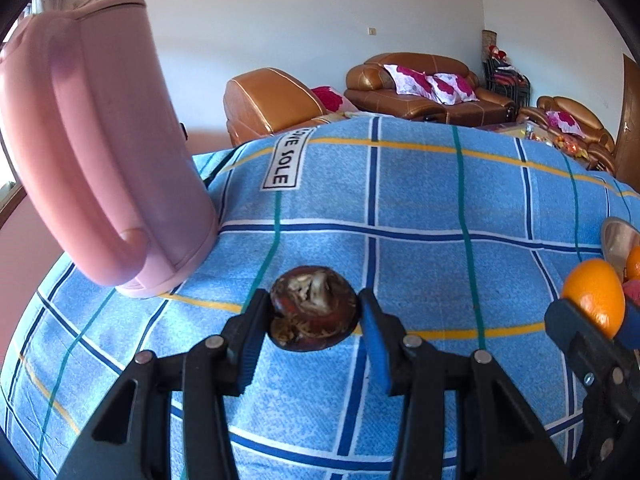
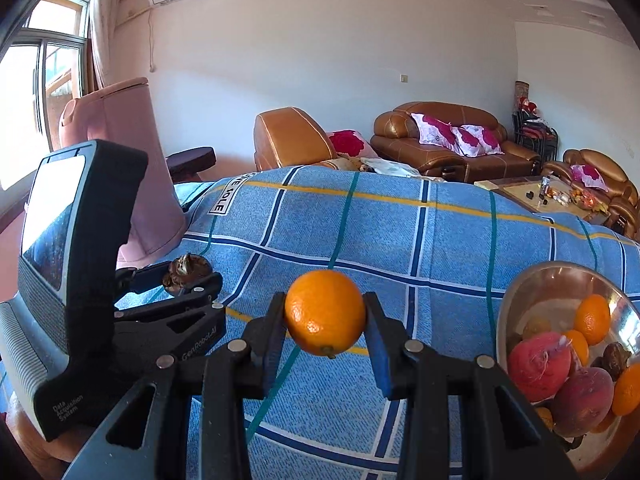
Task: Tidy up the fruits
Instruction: 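Carry the brown fruit and small orange over the steel plate with both tools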
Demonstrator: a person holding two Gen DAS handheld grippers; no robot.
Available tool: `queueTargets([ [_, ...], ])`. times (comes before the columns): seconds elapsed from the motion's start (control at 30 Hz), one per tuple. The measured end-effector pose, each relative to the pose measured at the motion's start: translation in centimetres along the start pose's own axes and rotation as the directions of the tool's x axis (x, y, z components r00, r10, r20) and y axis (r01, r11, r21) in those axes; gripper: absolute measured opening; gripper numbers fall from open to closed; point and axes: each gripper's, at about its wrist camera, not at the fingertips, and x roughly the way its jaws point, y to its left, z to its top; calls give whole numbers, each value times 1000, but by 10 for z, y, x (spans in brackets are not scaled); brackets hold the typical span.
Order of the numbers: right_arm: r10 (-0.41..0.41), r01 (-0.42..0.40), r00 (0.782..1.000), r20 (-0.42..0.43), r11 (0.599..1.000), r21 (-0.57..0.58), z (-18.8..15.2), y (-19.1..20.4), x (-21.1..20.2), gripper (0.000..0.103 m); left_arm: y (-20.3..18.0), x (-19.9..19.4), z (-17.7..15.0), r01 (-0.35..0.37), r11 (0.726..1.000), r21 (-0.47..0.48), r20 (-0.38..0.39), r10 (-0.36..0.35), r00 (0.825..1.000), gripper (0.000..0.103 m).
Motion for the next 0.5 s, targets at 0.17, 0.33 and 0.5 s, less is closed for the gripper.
queueTargets([
  [0.17,-1,1,1000,8,1000,-13,0,5,1,40,16,-10,-10,7,999,-54,5,-6,1000,47],
  [0.33,-20,21,999,27,999,-43,-3,13,-4,40,20,-17,-17,9,997,-79,19,-7,1000,47],
  [0.5,-38,40,999,38,997,-66,-8,19,-11,40,20,-26,-23,3,997,-83,56,2,998,47],
])
